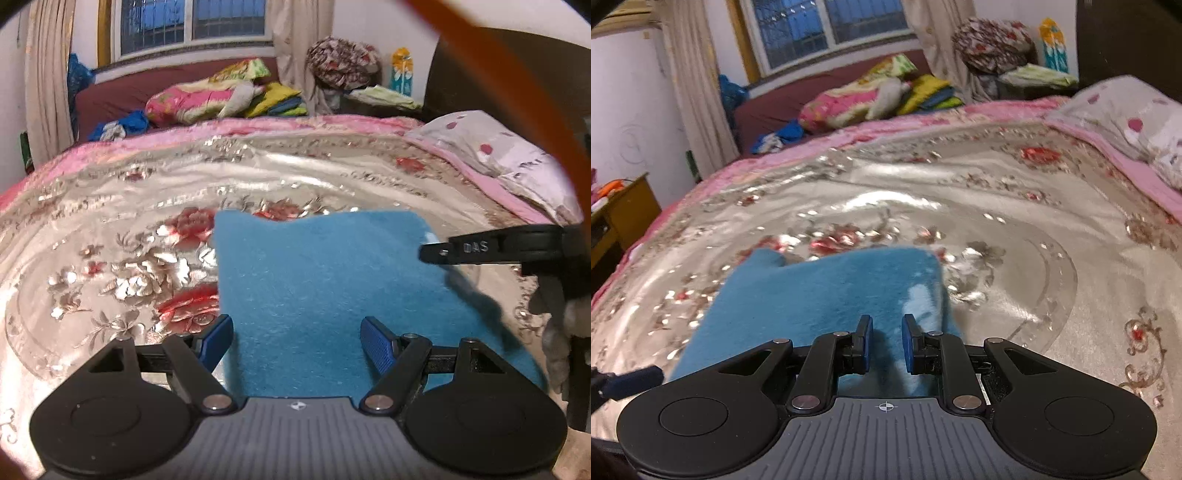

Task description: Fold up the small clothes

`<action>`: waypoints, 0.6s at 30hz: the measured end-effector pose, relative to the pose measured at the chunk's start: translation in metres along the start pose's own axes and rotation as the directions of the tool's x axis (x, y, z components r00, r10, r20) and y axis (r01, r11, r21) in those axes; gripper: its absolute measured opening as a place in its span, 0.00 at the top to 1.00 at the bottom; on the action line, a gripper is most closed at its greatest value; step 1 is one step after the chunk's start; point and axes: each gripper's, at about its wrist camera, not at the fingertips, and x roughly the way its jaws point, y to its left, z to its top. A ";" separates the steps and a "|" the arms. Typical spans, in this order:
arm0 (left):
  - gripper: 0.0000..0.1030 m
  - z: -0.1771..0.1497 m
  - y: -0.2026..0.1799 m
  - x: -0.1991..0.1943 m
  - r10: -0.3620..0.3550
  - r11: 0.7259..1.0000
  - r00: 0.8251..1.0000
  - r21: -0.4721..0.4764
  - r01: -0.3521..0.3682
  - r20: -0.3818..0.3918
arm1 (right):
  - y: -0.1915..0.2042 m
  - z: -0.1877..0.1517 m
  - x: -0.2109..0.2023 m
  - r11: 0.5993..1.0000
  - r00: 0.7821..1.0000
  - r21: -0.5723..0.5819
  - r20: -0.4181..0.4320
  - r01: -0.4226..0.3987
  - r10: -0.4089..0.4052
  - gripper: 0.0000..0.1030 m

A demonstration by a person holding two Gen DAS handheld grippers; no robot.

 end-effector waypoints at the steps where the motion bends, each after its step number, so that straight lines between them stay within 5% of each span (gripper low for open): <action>1: 0.19 -0.001 0.002 0.003 -0.008 1.000 1.000 -0.014 0.008 -0.003 | -0.001 -0.002 0.005 1.000 1.000 -0.008 -0.003 0.022 -0.022 0.94; 11: 0.16 -0.004 0.011 -0.004 -0.022 0.999 1.000 -0.044 0.022 -0.007 | -0.009 0.000 0.004 1.000 1.000 0.028 -0.029 -0.001 0.001 0.90; 14: 0.16 -0.010 0.019 -0.017 -0.031 0.998 1.000 -0.052 0.031 0.003 | -0.015 -0.002 -0.019 0.996 0.999 0.078 -0.008 -0.052 0.053 0.69; 16: 0.16 -0.015 0.026 -0.024 -0.052 0.996 0.999 -0.068 0.052 0.002 | -0.022 -0.009 -0.034 0.988 0.992 0.094 -0.018 -0.120 0.122 0.39; 18: 0.16 -0.021 0.032 -0.029 -0.080 0.993 0.997 -0.082 0.081 0.006 | -0.027 -0.018 -0.046 0.982 0.986 0.097 -0.033 -0.160 0.164 0.37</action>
